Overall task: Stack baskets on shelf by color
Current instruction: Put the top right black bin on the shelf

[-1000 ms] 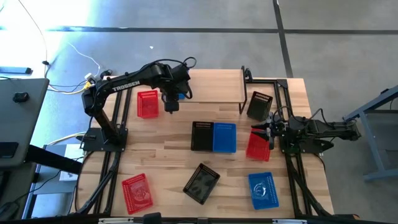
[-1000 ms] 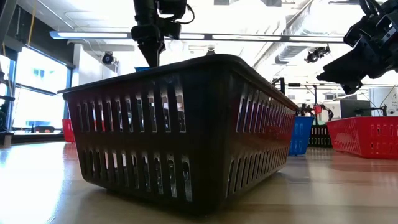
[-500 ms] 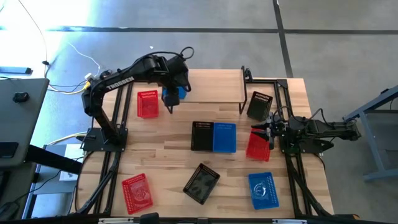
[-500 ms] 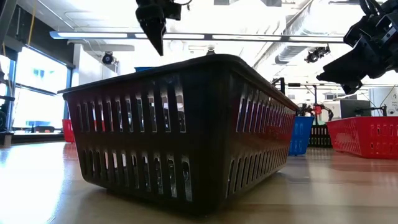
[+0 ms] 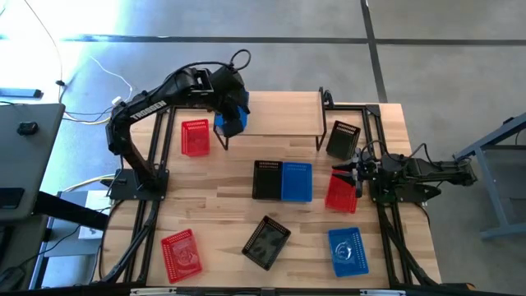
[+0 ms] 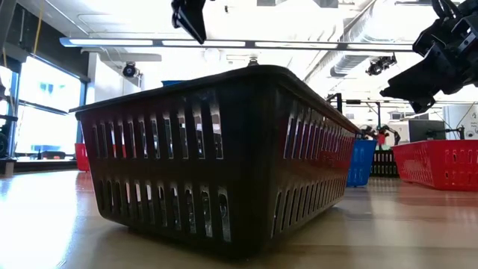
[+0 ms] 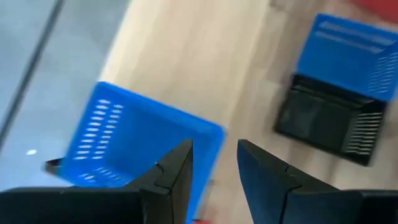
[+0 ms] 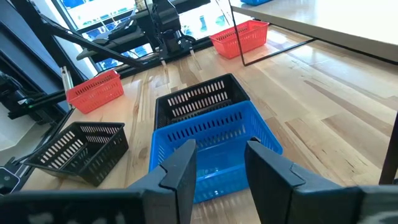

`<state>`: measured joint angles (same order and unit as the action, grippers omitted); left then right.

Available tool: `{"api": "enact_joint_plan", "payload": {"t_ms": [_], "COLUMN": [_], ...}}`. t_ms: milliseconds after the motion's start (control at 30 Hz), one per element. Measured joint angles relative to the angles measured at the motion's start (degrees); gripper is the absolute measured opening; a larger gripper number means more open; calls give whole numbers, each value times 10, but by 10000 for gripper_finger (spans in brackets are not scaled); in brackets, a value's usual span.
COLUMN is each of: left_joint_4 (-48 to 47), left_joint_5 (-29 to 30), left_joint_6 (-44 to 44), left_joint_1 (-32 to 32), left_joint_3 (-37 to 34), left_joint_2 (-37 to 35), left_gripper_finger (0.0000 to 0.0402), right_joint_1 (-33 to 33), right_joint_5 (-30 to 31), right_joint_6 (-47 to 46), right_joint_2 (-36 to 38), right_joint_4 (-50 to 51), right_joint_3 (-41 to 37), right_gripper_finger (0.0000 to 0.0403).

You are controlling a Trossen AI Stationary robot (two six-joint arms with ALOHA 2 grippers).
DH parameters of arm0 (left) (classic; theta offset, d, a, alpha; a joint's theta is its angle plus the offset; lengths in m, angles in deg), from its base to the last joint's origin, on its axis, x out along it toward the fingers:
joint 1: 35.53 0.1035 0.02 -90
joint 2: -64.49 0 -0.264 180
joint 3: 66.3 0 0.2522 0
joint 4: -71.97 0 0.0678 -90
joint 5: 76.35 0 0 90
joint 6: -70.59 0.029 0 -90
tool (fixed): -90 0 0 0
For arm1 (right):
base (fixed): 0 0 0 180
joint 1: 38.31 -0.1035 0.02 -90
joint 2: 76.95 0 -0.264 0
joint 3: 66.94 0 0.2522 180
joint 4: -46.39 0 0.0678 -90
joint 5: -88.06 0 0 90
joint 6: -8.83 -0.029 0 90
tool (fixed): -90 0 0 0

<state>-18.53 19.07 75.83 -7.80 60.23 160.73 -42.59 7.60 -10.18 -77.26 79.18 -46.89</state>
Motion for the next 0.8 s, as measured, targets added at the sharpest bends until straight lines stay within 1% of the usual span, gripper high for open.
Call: {"api": "enact_joint_plan", "payload": {"t_ms": [267,467,600,733,800], "left_joint_4": [-4,0,3,6,32], "left_joint_5": [-83,-136,-138,-136,-136], "left_joint_6": [-60,-86,-111,-138,-150], "left_joint_1": [-41,-70,-84,-98,-107], "left_joint_3": [0,-11,-34,-64,-81], "left_joint_2": [0,0,0,0,0], "left_gripper_finger": [117,117,117,117,117], "right_joint_1": [0,0,0,0,0], "right_joint_5": [4,12,24,25,37], "right_joint_6": [0,-67,-67,-64,-53], "right_joint_2": [0,0,0,0,0], "right_joint_4": [0,-3,-21,-77,-105], "right_joint_3": [0,0,0,0,0], "right_gripper_finger": [122,122,122,122,122]}}
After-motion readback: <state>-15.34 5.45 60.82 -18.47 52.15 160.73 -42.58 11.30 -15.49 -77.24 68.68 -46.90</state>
